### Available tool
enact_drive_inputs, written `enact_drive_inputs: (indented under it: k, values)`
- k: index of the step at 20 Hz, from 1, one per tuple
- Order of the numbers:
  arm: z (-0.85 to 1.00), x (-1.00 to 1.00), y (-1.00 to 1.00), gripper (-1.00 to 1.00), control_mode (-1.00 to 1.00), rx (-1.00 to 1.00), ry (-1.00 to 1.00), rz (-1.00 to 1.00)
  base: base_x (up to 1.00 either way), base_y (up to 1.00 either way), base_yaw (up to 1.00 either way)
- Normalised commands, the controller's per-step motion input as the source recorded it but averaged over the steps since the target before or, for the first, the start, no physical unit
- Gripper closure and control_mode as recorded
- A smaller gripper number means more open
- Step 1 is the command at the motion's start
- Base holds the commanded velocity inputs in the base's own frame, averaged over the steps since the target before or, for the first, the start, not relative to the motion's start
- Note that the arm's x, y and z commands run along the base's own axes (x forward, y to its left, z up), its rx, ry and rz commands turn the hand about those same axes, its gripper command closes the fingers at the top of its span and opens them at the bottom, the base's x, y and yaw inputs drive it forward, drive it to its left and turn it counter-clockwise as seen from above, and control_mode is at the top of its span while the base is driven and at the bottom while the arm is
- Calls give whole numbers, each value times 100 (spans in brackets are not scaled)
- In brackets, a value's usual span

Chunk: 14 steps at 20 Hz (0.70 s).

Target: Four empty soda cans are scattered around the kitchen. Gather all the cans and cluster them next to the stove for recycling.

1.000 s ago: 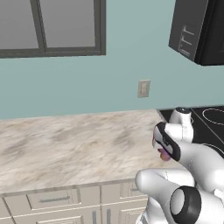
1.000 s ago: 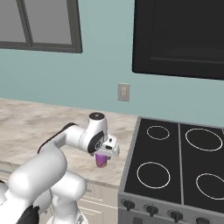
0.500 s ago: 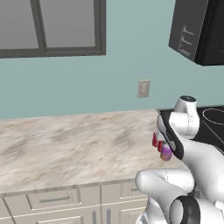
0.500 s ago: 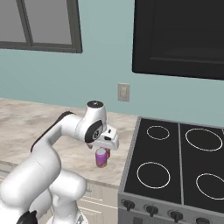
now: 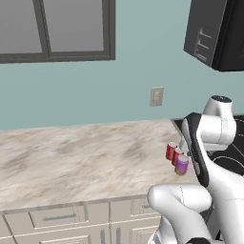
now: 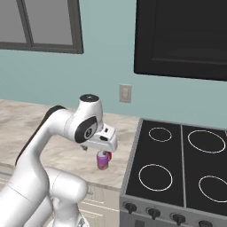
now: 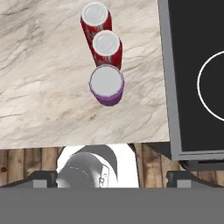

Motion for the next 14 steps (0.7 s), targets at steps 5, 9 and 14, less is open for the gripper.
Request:
enact_drive_inputs:
  k: [5, 9, 14]
  values:
    - [42, -72, 0, -100, -100, 0, 0, 0, 0, 0, 0]
    - [36, -63, 0, -100, -100, 0, 0, 0, 0, 0, 0]
    - [28, -37, 6, -100, -100, 0, 0, 0, 0, 0, 0]
